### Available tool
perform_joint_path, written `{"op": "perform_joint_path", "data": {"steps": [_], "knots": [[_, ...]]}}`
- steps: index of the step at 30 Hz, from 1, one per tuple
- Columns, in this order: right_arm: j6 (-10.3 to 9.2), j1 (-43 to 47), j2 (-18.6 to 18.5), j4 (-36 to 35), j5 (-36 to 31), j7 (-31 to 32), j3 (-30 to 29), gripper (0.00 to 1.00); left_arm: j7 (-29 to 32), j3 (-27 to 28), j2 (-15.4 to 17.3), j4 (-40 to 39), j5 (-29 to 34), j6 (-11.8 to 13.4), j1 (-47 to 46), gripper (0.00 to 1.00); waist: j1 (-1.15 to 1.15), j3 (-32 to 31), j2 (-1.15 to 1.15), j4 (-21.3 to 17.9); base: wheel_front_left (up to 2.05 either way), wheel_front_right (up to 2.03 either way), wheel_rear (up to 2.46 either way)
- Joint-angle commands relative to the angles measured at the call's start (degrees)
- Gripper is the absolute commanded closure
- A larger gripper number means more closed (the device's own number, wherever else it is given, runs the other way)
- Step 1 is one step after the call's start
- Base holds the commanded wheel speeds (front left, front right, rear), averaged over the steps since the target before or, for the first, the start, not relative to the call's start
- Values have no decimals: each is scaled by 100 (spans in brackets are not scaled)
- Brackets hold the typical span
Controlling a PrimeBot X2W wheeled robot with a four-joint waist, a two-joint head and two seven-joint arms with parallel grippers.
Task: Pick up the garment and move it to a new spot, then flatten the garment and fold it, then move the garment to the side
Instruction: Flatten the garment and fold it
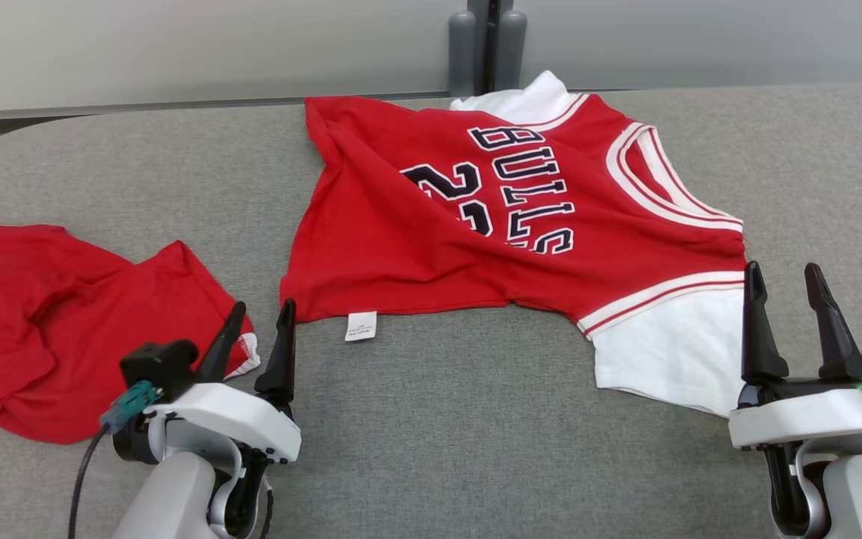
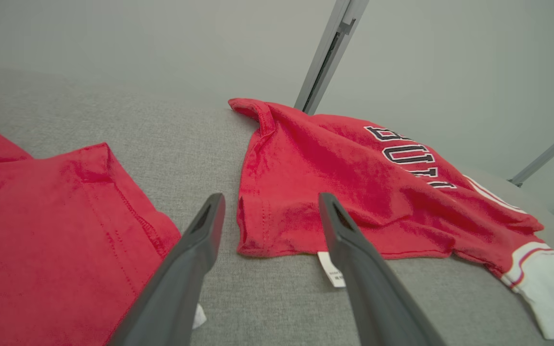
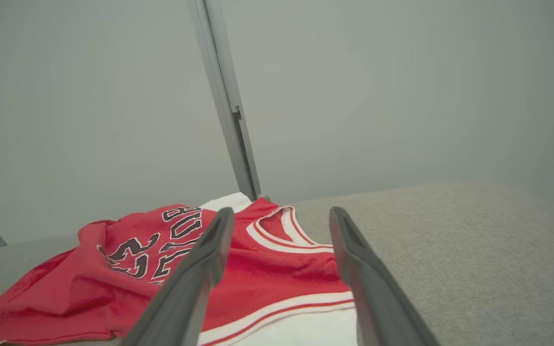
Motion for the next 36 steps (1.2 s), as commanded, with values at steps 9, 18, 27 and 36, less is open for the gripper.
{"op": "perform_joint_path", "data": {"steps": [9,18,27,36], "knots": [[-2,-156,15,35,-28,64,65,0,321,-211,-10,1098,344,502,-595,0,0,311,0,-273,0,0,0],[-2,-240,7,20,-49,21,50,0,241,-284,-16,1867,403,517,-954,0,0,506,0,-418,0,0,0],[-2,-234,23,172,-116,135,-51,0,218,-509,-80,2459,493,340,-1171,100,0,522,0,-461,0,0,0],[-2,-102,188,984,-309,908,-395,0,-97,-255,-90,1778,383,331,-1087,100,0,234,0,-284,0,0,0]]}}
